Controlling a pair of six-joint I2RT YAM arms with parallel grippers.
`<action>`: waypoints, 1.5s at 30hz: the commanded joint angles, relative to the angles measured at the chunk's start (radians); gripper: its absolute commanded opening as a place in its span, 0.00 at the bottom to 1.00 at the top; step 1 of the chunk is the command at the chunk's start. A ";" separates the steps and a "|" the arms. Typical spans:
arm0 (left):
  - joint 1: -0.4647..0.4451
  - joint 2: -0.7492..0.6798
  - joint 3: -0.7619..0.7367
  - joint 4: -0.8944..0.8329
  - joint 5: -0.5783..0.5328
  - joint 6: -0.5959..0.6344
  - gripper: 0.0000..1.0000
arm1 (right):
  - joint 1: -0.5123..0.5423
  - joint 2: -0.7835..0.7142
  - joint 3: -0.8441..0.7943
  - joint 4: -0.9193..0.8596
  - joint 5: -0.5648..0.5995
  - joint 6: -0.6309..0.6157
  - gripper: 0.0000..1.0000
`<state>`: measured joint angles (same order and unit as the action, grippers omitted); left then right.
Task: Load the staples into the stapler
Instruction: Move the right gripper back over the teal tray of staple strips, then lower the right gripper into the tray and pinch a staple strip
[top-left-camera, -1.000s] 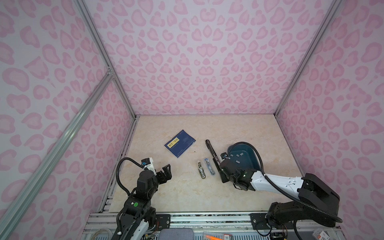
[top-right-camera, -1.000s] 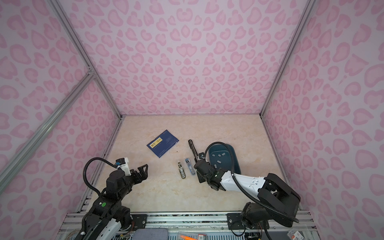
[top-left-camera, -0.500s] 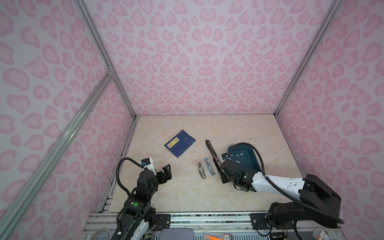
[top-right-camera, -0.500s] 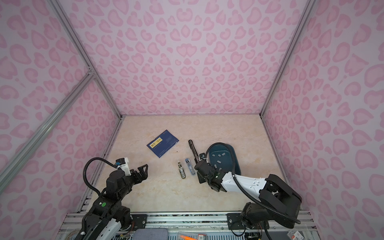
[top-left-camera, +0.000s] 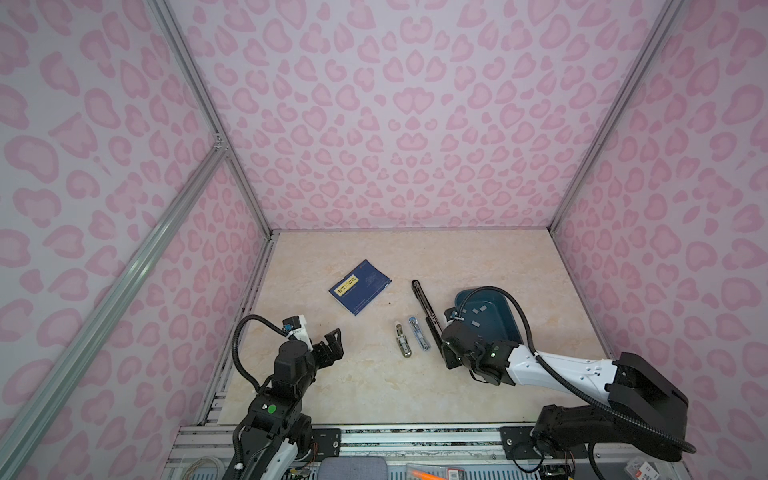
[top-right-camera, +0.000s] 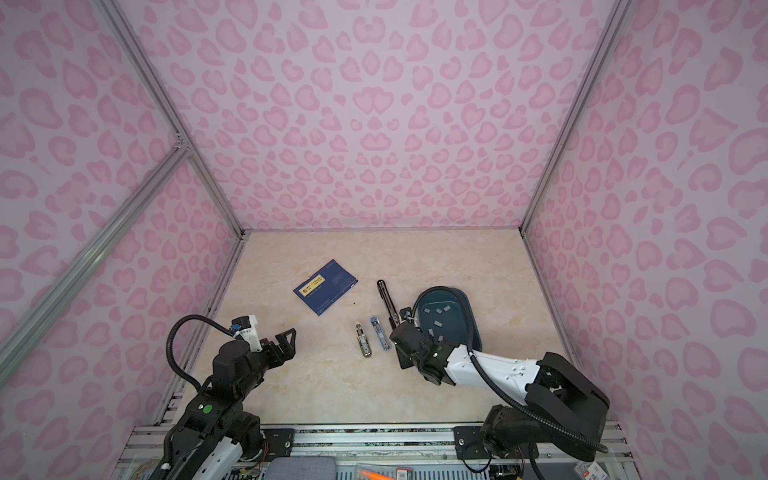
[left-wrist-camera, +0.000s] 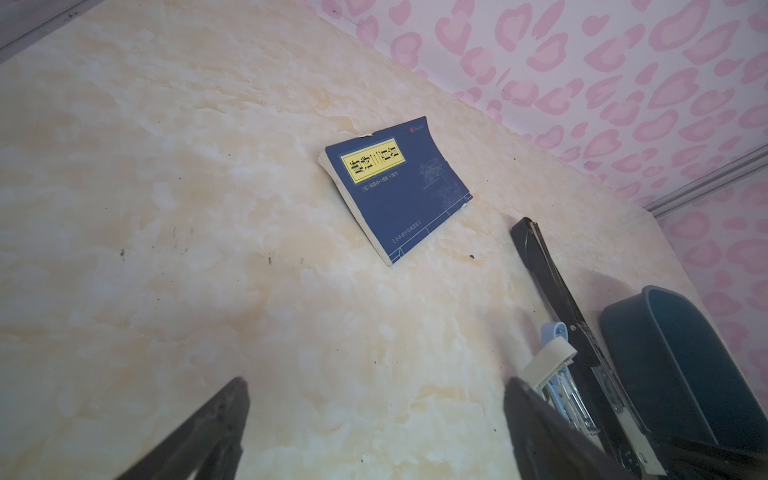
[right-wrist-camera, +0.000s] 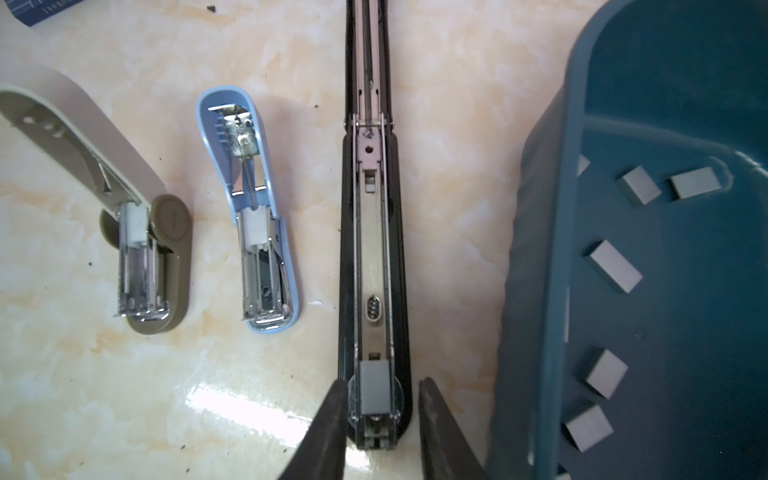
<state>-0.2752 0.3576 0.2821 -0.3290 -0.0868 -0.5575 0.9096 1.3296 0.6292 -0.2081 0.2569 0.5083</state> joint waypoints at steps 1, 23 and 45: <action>0.002 0.002 0.001 0.011 -0.015 -0.006 0.97 | 0.001 -0.034 0.030 -0.051 0.057 -0.015 0.34; 0.001 0.256 0.062 0.098 -0.013 0.032 0.97 | -0.604 0.083 0.175 -0.024 -0.217 -0.041 0.30; 0.000 0.150 0.032 0.088 -0.010 0.034 0.97 | -0.564 0.316 0.192 -0.014 -0.349 -0.112 0.35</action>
<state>-0.2752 0.5014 0.3092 -0.2607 -0.0940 -0.5308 0.3386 1.6314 0.8227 -0.2253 -0.0677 0.4068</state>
